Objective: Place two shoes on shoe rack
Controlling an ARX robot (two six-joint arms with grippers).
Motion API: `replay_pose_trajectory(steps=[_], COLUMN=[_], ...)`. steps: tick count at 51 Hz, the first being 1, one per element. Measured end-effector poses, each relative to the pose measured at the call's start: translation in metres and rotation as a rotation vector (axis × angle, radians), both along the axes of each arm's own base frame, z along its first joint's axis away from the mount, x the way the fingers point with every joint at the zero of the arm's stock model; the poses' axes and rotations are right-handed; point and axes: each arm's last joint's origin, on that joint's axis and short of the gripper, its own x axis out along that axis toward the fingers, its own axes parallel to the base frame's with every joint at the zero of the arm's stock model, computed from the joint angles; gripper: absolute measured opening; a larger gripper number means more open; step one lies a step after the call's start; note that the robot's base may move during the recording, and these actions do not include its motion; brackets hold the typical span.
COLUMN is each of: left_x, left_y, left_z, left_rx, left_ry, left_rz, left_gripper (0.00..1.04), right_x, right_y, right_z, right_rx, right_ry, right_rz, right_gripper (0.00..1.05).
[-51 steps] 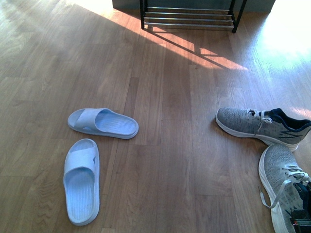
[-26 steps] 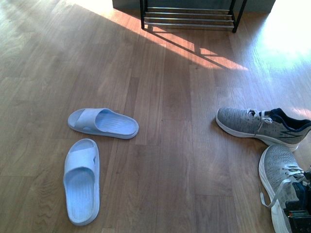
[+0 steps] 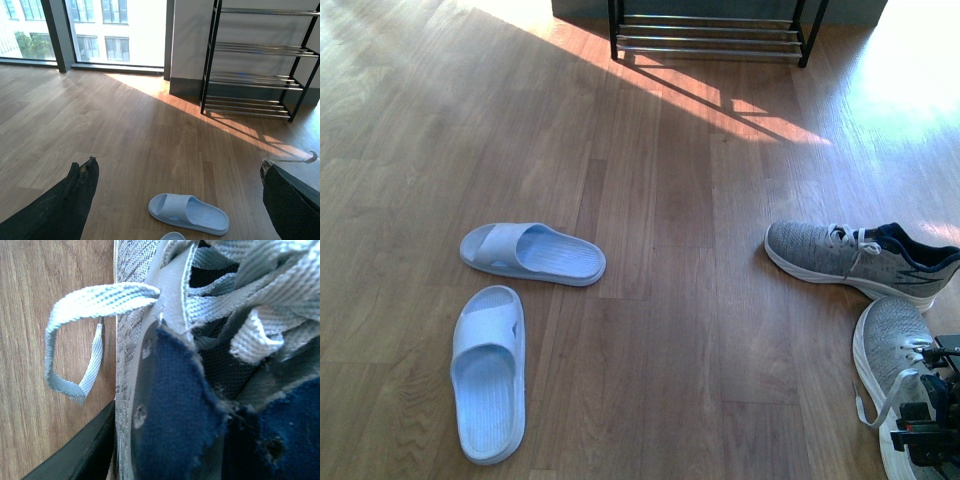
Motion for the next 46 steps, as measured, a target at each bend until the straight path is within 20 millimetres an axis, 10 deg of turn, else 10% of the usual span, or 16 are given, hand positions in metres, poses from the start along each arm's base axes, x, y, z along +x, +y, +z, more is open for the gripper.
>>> replay_pose_trajectory(steps=[27, 37, 46], left_x=[0.0, 0.0, 0.0], left_y=[0.0, 0.0, 0.0], left_z=[0.0, 0.0, 0.0], left_rx=[0.0, 0.0, 0.0], left_ry=[0.0, 0.0, 0.0], left_rz=[0.0, 0.0, 0.0], left_gripper=[0.95, 0.95, 0.95], right_x=[0.002, 0.003, -0.007], right_y=[0.011, 0.017, 0.021], right_z=[0.029, 0.08, 0.166], right_rx=[0.036, 0.118, 0.217], right_ry=[-0.073, -0.177, -0.348], right_rz=[-0.027, -0.038, -0.038], right_gripper=[0.02, 0.02, 0.02])
